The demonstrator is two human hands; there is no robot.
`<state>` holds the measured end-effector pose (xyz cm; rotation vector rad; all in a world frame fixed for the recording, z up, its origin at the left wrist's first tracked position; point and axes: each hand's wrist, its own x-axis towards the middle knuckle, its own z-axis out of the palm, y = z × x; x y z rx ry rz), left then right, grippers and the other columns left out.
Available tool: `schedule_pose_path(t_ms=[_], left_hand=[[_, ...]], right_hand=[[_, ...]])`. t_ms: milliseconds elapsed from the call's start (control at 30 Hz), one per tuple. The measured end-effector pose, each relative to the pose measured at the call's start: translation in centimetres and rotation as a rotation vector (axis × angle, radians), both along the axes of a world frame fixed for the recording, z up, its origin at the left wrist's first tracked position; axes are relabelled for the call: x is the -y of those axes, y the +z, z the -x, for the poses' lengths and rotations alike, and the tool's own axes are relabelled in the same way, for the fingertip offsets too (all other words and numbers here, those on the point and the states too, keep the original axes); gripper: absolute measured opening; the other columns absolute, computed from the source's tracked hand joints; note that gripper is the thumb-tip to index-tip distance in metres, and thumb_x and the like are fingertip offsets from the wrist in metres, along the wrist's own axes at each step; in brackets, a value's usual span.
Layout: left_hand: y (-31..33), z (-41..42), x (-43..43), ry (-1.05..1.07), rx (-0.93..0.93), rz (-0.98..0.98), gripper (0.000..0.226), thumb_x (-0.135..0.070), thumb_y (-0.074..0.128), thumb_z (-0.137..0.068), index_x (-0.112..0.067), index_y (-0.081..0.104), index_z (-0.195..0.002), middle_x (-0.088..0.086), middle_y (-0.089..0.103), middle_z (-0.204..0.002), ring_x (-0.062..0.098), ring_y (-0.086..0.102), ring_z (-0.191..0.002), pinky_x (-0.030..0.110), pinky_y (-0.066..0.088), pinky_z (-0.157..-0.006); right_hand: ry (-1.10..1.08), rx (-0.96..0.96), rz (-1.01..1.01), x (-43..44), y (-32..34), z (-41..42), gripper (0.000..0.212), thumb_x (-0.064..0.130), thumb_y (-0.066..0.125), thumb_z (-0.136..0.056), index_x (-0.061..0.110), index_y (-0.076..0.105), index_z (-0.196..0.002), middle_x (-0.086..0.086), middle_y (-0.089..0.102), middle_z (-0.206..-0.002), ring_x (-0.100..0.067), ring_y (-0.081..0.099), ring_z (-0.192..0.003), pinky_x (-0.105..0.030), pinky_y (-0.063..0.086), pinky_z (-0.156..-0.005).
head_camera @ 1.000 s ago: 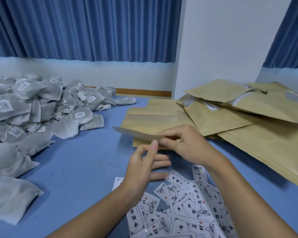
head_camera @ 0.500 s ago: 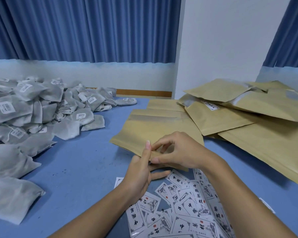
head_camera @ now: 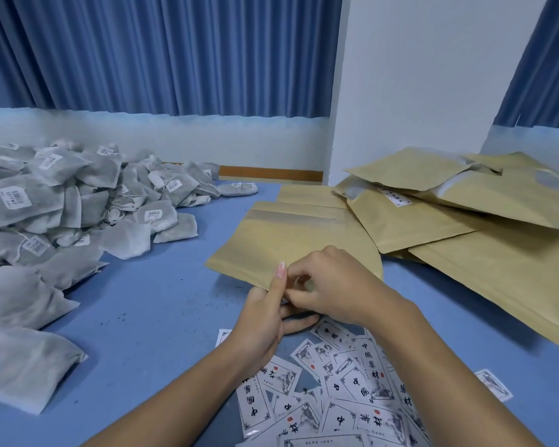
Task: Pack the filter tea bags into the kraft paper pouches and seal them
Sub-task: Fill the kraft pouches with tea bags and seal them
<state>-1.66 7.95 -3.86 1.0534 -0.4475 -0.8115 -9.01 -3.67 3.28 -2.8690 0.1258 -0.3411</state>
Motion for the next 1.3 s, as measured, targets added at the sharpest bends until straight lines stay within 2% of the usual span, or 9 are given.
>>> schedule_pose_path(t_ms=[267, 433, 533, 767, 933, 1033, 1167, 1233, 1300], left_hand=[[-0.2, -0.4, 0.0, 0.0, 0.023, 0.005, 0.059, -0.064, 0.044, -0.089, -0.015, 0.074, -0.077, 0.01, 0.07, -0.073, 0.022, 0.074, -0.079, 0.035, 0.06, -0.071], [-0.5, -0.8, 0.0, 0.011, 0.167, -0.04, 0.049, -0.049, 0.041, -0.104, -0.003, 0.058, -0.1, 0.0, 0.072, -0.071, 0.02, 0.074, -0.076, 0.045, 0.06, -0.083], [-0.3, -0.8, -0.1, 0.086, 0.221, -0.066, 0.037, -0.038, 0.041, -0.107, -0.005, 0.057, -0.101, 0.016, 0.075, -0.085, 0.029, 0.075, -0.08, 0.041, 0.062, -0.069], [0.4, -1.7, 0.2, 0.245, 0.374, -0.082, 0.042, -0.03, 0.051, -0.103, -0.024, 0.062, -0.063, 0.005, 0.049, -0.044, 0.026, 0.054, -0.047, 0.031, 0.048, -0.043], [0.9, -2.1, 0.4, 0.226, 0.437, -0.152, 0.043, -0.028, 0.049, -0.096, -0.026, 0.059, -0.054, 0.0, 0.051, -0.04, 0.029, 0.052, -0.045, 0.03, 0.039, -0.045], [0.2, -1.2, -0.1, 0.061, 0.524, -0.153, 0.037, -0.035, 0.049, -0.093, -0.026, 0.057, -0.059, 0.007, 0.061, -0.05, 0.025, 0.051, -0.039, 0.023, 0.037, -0.041], [0.9, -1.4, 0.0, 0.159, 0.514, -0.118, 0.043, -0.031, 0.047, -0.092, -0.028, 0.057, -0.05, 0.004, 0.055, -0.041, 0.026, 0.052, -0.041, 0.022, 0.039, -0.041], [0.9, -1.9, 0.1, 0.148, 0.483, -0.124, 0.044, -0.03, 0.047, -0.09, -0.026, 0.057, -0.047, 0.002, 0.049, -0.037, 0.028, 0.055, -0.045, 0.025, 0.041, -0.042], [0.1, -1.7, -0.1, 0.108, 0.497, -0.192, 0.041, -0.028, 0.047, -0.085, -0.024, 0.053, -0.045, 0.003, 0.042, -0.034, 0.029, 0.06, -0.047, 0.028, 0.043, -0.046]], right_hand=[[-0.096, -0.034, 0.281, -1.6, -1.1, -0.8, 0.011, 0.026, 0.05, -0.09, 0.026, 0.057, -0.099, -0.005, 0.063, -0.089, -0.032, 0.052, -0.075, -0.033, 0.032, -0.062], [-0.183, 0.116, 0.139, -0.8, -1.1, -0.7, 0.013, 0.037, 0.052, -0.094, 0.026, 0.058, -0.095, -0.001, 0.066, -0.081, -0.03, 0.061, -0.077, -0.038, 0.05, -0.069], [-0.211, 0.179, 0.019, -0.7, -1.4, -0.6, 0.013, 0.036, 0.055, -0.094, 0.024, 0.061, -0.093, 0.0, 0.068, -0.078, -0.029, 0.062, -0.076, -0.039, 0.051, -0.069], [-0.334, 0.422, -0.076, -0.7, -1.9, -0.8, 0.006, 0.027, 0.062, -0.094, 0.022, 0.065, -0.091, -0.001, 0.07, -0.075, -0.029, 0.063, -0.07, -0.039, 0.051, -0.066], [-0.432, 0.53, 0.005, -2.5, -3.2, -1.0, 0.009, 0.023, 0.06, -0.096, 0.016, 0.063, -0.092, -0.004, 0.068, -0.074, -0.034, 0.062, -0.068, -0.039, 0.047, -0.06], [-0.536, 0.591, -0.136, -0.7, -2.0, -1.1, 0.009, 0.021, 0.06, -0.095, 0.016, 0.063, -0.089, -0.006, 0.069, -0.077, -0.033, 0.063, -0.073, -0.044, 0.051, -0.067], [-0.477, 0.23, -0.187, 0.6, -0.7, -0.9, 0.02, 0.044, 0.073, -0.083, 0.026, 0.065, -0.088, 0.009, 0.069, -0.081, -0.021, 0.064, -0.08, -0.038, 0.054, -0.072], [-0.369, 0.003, -0.206, -0.1, -1.1, -1.2, 0.02, 0.037, 0.072, -0.083, 0.033, 0.067, -0.101, 0.009, 0.07, -0.091, -0.02, 0.064, -0.088, -0.038, 0.055, -0.078], [-0.34, -0.08, -0.143, -0.6, -1.2, -1.3, 0.012, 0.021, 0.059, -0.088, 0.03, 0.066, -0.088, -0.001, 0.068, -0.086, -0.029, 0.062, -0.083, -0.041, 0.055, -0.074]])
